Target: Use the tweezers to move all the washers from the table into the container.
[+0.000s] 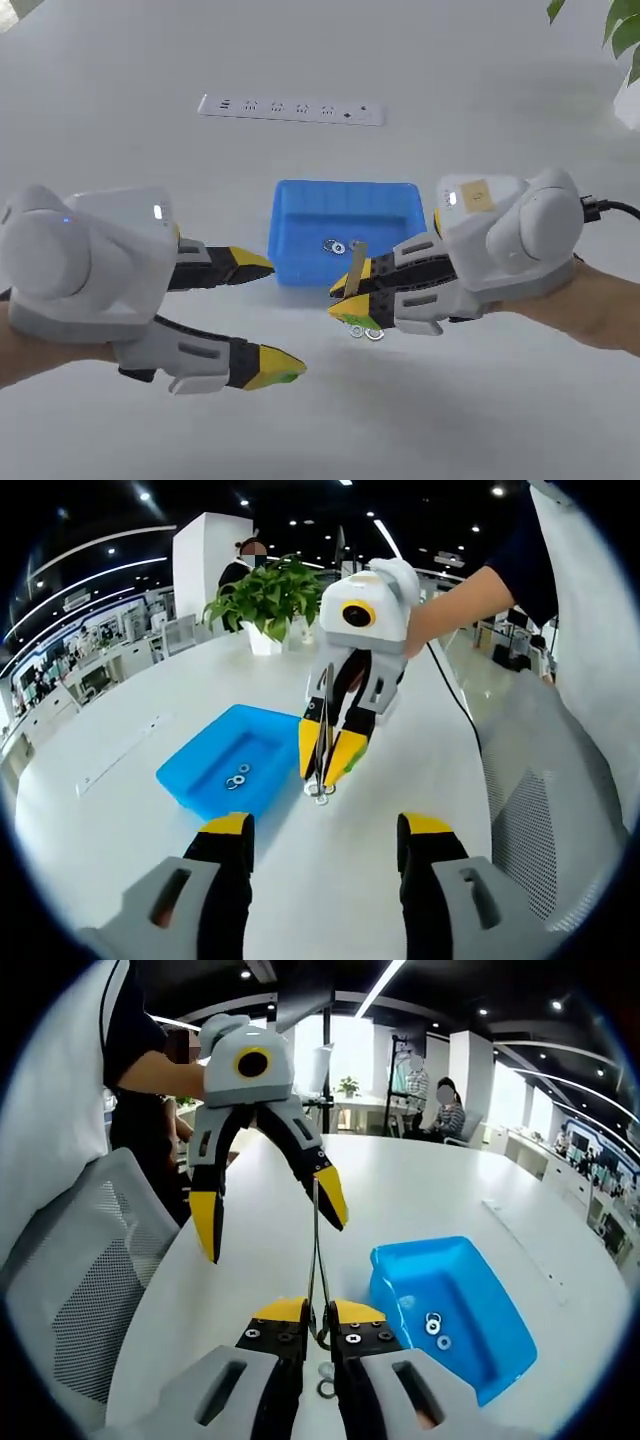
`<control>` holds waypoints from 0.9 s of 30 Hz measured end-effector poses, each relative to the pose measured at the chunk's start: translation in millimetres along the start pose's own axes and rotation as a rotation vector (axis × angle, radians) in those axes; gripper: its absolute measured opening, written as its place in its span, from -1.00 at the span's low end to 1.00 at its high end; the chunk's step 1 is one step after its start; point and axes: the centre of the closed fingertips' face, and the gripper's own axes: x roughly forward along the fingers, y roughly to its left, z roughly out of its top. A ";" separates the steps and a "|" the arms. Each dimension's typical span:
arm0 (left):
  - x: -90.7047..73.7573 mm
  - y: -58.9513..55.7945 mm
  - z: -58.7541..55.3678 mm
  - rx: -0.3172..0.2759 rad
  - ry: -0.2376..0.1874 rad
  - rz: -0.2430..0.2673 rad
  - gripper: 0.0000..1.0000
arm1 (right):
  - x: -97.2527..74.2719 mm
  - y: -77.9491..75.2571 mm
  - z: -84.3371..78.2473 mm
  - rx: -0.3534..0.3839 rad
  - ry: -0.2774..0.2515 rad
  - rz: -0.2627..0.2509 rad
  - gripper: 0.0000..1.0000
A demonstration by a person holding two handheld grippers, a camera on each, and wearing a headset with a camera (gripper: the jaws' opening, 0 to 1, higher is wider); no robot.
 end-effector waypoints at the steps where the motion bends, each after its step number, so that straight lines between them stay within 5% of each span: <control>1: -1.7 1.3 -1.2 -0.002 0.001 0.008 0.30 | -2.3 -1.0 2.1 -0.003 -0.003 -0.004 -0.82; 10: -23.8 27.4 8.1 -0.067 -0.116 0.172 0.96 | -26.2 -20.6 28.3 -0.024 -0.034 -0.049 -0.82; 17: -40.6 36.2 22.0 -0.168 -0.264 0.218 0.99 | -33.9 -47.2 35.9 -0.042 -0.030 -0.086 -0.82; 27: -47.8 39.9 14.6 -0.175 -0.276 0.253 0.99 | -22.7 -90.1 15.2 -0.019 0.008 -0.132 -0.82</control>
